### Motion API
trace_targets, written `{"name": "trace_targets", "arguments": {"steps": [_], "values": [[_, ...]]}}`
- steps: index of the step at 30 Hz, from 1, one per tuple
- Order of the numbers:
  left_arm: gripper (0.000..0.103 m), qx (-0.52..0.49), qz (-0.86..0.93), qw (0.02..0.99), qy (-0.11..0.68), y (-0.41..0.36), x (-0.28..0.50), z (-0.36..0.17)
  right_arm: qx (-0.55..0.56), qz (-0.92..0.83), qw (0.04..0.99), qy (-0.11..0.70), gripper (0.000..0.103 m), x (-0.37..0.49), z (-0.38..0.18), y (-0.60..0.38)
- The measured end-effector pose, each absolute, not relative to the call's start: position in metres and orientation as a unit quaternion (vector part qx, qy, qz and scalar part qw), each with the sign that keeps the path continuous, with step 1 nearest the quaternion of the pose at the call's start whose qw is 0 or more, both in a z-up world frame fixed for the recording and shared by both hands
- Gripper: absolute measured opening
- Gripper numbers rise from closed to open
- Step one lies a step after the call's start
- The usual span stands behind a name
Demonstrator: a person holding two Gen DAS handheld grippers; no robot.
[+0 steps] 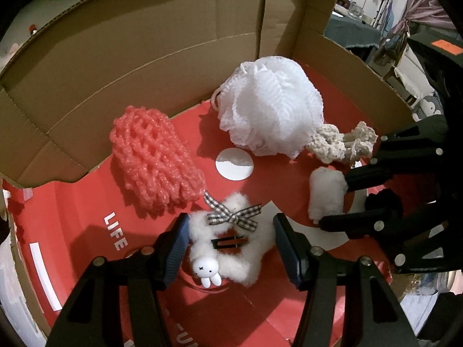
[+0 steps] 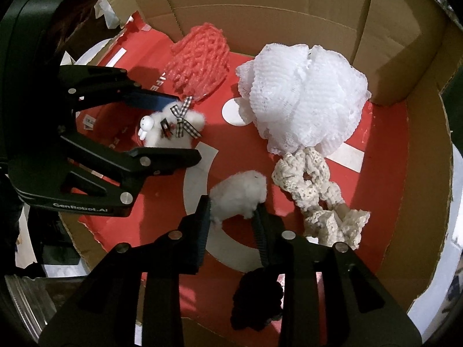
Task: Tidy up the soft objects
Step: 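Open both grippers to drop the clip and pompom in the box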
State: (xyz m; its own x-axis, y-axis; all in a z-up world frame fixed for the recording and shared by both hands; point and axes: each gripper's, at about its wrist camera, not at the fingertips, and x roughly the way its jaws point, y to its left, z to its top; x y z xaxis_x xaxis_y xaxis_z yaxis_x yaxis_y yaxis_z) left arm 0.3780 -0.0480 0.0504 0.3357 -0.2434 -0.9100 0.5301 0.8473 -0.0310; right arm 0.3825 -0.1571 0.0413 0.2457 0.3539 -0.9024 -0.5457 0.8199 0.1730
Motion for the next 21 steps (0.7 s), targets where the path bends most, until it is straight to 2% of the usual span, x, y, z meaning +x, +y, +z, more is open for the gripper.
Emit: {"name": "trace_targets", "arguments": {"steps": [3, 6, 9, 11, 16, 21], "values": [[0.061, 0.132, -0.239, 0.809, 0.520, -0.046, 0.377, 0.052, -0.094, 0.284, 0.786, 0.541, 0.032, 0.379, 0.041, -0.156], [0.062, 0.125, -0.238, 0.814, 0.515, -0.042, 0.374, 0.059, -0.096, 0.280, 0.792, 0.534, 0.066, 0.377, 0.044, -0.155], [0.065, 0.118, -0.238, 0.820, 0.506, -0.038, 0.367, 0.068, -0.094, 0.276, 0.798, 0.528, 0.066, 0.370, 0.051, -0.157], [0.073, 0.112, -0.238, 0.828, 0.495, -0.034, 0.360, 0.076, -0.091, 0.274, 0.802, 0.523, 0.066, 0.365, 0.056, -0.160], [0.082, 0.093, -0.238, 0.849, 0.462, -0.024, 0.333, 0.105, -0.085, 0.265, 0.819, 0.502, 0.066, 0.342, 0.084, -0.166], [0.088, 0.081, -0.236, 0.873, 0.420, -0.018, 0.292, 0.139, -0.082, 0.259, 0.843, 0.465, 0.066, 0.312, 0.119, -0.178]]}}
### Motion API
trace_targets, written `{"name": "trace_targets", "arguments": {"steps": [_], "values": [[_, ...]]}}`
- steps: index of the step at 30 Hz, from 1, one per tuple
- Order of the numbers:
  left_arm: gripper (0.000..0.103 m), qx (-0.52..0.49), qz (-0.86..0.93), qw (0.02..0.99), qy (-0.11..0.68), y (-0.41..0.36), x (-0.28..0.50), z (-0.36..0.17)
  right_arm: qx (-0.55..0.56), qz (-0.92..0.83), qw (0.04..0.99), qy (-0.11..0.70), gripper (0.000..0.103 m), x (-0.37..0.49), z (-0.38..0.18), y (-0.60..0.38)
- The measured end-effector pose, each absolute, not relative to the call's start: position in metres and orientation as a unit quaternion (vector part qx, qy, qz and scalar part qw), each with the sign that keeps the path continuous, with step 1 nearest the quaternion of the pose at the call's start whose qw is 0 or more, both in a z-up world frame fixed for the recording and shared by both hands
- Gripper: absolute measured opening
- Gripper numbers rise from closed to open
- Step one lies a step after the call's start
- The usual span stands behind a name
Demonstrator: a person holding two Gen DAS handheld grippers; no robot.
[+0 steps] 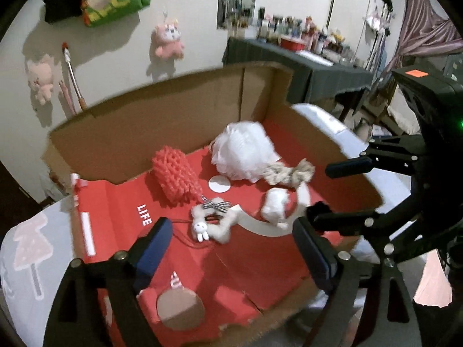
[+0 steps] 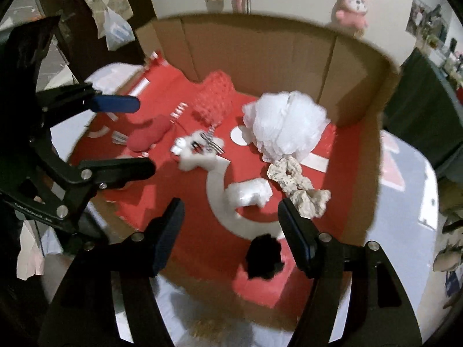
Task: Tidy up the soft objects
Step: 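Open both grippers to drop the clip and pompom in the box, then move both tools back toward the white cloth and blue roll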
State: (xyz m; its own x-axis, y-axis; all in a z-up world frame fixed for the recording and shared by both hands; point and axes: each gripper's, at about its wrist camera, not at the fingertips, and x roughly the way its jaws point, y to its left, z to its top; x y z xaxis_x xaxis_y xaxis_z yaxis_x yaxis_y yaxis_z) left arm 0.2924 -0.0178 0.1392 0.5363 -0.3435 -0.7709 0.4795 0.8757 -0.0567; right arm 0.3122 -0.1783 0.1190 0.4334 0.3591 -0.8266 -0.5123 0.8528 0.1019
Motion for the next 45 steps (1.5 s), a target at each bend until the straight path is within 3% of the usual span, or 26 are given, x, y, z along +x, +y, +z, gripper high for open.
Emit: {"name": "trace_targets", "arguments": {"steps": [4, 7, 17, 20, 32, 45], "values": [[0.096, 0.064, -0.232, 0.892, 0.382, -0.010, 0.257, 0.160, -0.077, 0.254, 0.864, 0.427, 0.075, 0.275, 0.151, -0.191], [0.100, 0.057, -0.224, 0.909, 0.348, -0.009, 0.226, 0.176, -0.076, 0.251, 0.879, 0.398, 0.075, 0.247, 0.167, -0.193], [0.103, 0.015, -0.187, 0.949, 0.253, 0.006, 0.129, 0.200, -0.095, 0.183, 0.936, 0.284, 0.079, 0.147, 0.196, -0.207], [0.103, 0.010, -0.181, 0.957, 0.228, 0.004, 0.101, 0.198, -0.079, 0.165, 0.949, 0.256, 0.085, 0.120, 0.196, -0.213], [0.103, 0.020, -0.099, 0.983, 0.154, -0.011, 0.018, 0.151, -0.036, 0.129, 0.970, 0.203, 0.087, 0.046, 0.147, -0.221], [0.103, 0.014, -0.075, 0.973, 0.217, -0.021, 0.020, 0.068, 0.000, 0.107, 0.967, 0.231, 0.088, 0.044, 0.065, -0.224]]}}
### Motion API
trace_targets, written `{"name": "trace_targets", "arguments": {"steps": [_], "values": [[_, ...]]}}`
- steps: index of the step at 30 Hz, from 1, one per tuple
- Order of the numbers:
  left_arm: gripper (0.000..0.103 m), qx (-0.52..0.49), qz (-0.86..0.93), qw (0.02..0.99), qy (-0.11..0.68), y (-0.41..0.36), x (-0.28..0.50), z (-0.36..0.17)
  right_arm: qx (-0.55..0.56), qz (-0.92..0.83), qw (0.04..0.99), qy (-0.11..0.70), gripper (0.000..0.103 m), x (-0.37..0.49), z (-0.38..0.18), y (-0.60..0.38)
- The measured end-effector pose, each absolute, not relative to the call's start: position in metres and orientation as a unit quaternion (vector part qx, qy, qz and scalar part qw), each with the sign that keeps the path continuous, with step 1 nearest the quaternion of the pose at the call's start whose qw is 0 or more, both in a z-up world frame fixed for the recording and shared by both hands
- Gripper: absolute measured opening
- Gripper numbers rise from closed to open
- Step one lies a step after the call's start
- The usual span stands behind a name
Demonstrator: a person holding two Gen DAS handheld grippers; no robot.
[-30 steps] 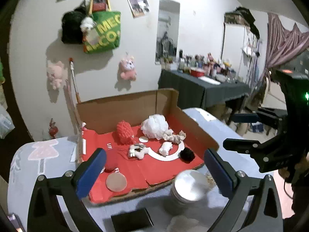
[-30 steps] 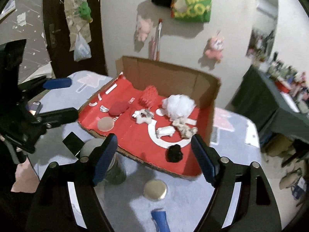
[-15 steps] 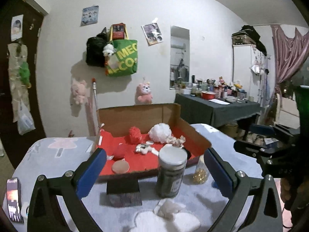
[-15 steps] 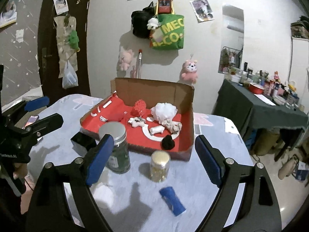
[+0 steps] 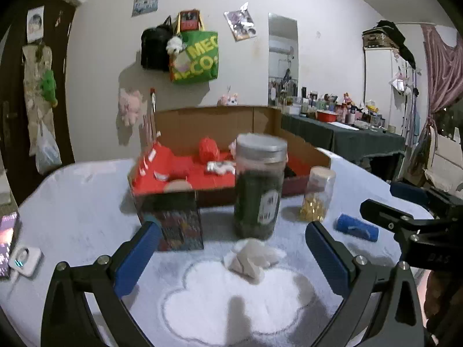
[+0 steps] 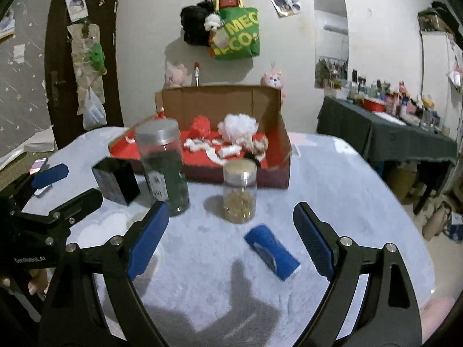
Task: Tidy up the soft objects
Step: 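Move both tools back toward the white cloth and blue roll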
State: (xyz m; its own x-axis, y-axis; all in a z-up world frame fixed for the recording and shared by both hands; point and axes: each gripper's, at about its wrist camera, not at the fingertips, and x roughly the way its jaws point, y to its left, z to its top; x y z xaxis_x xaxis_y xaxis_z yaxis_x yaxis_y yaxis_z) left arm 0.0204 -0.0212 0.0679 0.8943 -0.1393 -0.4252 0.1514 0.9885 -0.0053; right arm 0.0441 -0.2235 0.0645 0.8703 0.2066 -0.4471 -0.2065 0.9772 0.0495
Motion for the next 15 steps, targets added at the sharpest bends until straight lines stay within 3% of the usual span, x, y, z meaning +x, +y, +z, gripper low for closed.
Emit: {"name": "trace_targets", "arguments": {"steps": [15], "values": [[0.103, 0.003, -0.067, 0.949, 0.309, -0.029, 0.047, 0.030, -0.016, 0.110, 0.944, 0.309, 0.088, 0.075, 0.027, -0.238]]}}
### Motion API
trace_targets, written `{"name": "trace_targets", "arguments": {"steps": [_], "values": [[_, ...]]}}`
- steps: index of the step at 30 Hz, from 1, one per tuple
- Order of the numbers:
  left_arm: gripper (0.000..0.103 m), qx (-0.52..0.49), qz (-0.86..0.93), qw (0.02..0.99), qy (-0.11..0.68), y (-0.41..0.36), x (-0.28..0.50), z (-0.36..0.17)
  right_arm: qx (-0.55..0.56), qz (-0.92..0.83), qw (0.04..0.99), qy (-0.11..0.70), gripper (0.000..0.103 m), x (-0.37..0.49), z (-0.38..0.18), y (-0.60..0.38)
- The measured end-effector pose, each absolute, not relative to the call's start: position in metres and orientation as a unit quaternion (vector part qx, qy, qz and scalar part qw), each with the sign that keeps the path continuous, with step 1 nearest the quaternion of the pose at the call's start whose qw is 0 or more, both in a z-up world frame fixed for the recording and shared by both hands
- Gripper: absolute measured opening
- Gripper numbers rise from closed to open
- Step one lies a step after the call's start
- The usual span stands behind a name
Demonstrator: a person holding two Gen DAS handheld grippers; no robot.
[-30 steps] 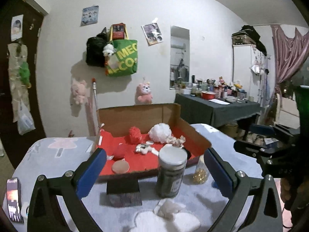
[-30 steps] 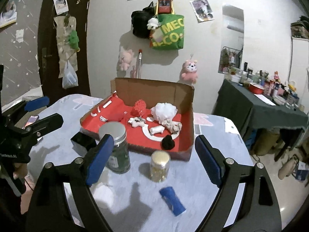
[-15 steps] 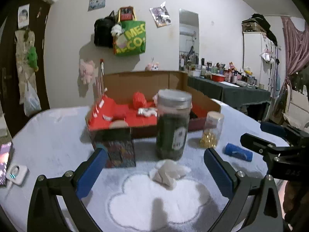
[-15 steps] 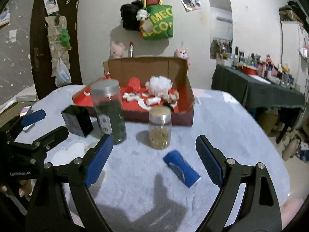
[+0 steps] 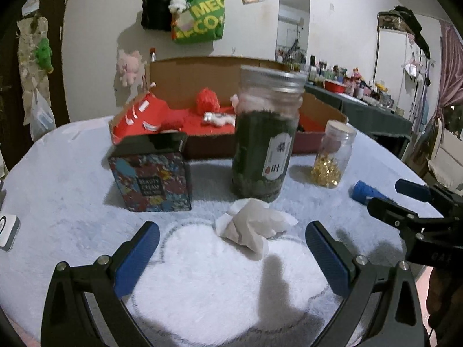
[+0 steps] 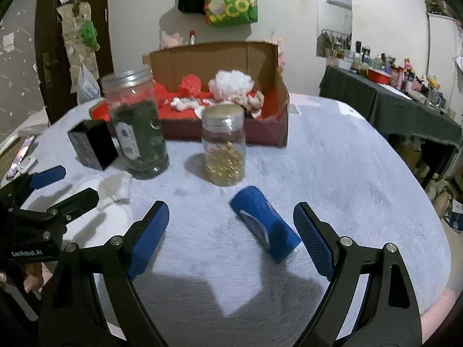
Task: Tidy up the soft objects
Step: 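Move both tools back toward the white cloth and blue roll, then grasp the white cloth with the left gripper while the right gripper grasps the blue roll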
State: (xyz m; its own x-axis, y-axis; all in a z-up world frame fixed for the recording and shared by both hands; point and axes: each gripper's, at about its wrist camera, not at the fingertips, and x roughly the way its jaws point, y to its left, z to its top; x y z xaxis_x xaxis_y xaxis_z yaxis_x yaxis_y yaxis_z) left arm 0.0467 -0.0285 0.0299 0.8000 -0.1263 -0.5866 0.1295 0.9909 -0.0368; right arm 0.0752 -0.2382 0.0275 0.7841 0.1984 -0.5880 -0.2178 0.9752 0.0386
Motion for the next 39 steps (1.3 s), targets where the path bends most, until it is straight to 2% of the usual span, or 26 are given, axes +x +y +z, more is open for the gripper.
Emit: {"name": "trace_targets", "arguments": {"steps": [3, 12, 13, 14, 15, 16, 18, 19, 20, 24, 27, 39], "values": [[0.102, 0.007, -0.068, 0.943, 0.325, -0.032, 0.055, 0.029, -0.014, 0.117, 0.938, 0.327, 0.088, 0.085, 0.024, -0.245], [0.086, 0.033, -0.081, 0.925, 0.369, -0.041, 0.078, 0.025, 0.016, 0.142, 0.915, 0.376, 0.086, 0.110, 0.011, -0.276], [0.081, 0.034, -0.086, 0.923, 0.374, -0.042, 0.080, 0.025, 0.024, 0.148, 0.912, 0.382, 0.081, 0.112, 0.010, -0.278], [0.071, 0.035, -0.094, 0.919, 0.381, -0.042, 0.083, 0.024, 0.034, 0.154, 0.908, 0.388, 0.077, 0.113, 0.008, -0.281], [0.066, 0.035, -0.102, 0.916, 0.387, -0.042, 0.085, 0.022, 0.036, 0.152, 0.909, 0.386, 0.067, 0.113, 0.008, -0.284], [0.056, 0.032, -0.112, 0.911, 0.397, -0.041, 0.089, 0.021, 0.036, 0.153, 0.909, 0.385, 0.054, 0.112, 0.008, -0.284], [0.049, 0.032, -0.119, 0.910, 0.396, -0.040, 0.090, 0.022, 0.044, 0.170, 0.906, 0.385, 0.040, 0.110, 0.009, -0.285], [0.043, 0.035, -0.123, 0.910, 0.395, -0.040, 0.090, 0.023, 0.046, 0.175, 0.905, 0.386, 0.033, 0.108, 0.008, -0.283], [0.036, 0.039, -0.127, 0.910, 0.394, -0.039, 0.089, 0.024, 0.041, 0.175, 0.906, 0.383, 0.032, 0.106, 0.009, -0.280], [0.027, 0.039, -0.145, 0.906, 0.396, -0.034, 0.088, 0.029, 0.043, 0.188, 0.907, 0.375, 0.020, 0.099, 0.010, -0.265], [0.022, 0.038, -0.158, 0.903, 0.397, -0.030, 0.087, 0.033, 0.052, 0.213, 0.903, 0.369, 0.019, 0.096, 0.015, -0.250], [0.020, 0.046, -0.204, 0.900, 0.382, -0.029, 0.078, 0.049, 0.045, 0.275, 0.895, 0.350, 0.019, 0.100, 0.037, -0.190]]}}
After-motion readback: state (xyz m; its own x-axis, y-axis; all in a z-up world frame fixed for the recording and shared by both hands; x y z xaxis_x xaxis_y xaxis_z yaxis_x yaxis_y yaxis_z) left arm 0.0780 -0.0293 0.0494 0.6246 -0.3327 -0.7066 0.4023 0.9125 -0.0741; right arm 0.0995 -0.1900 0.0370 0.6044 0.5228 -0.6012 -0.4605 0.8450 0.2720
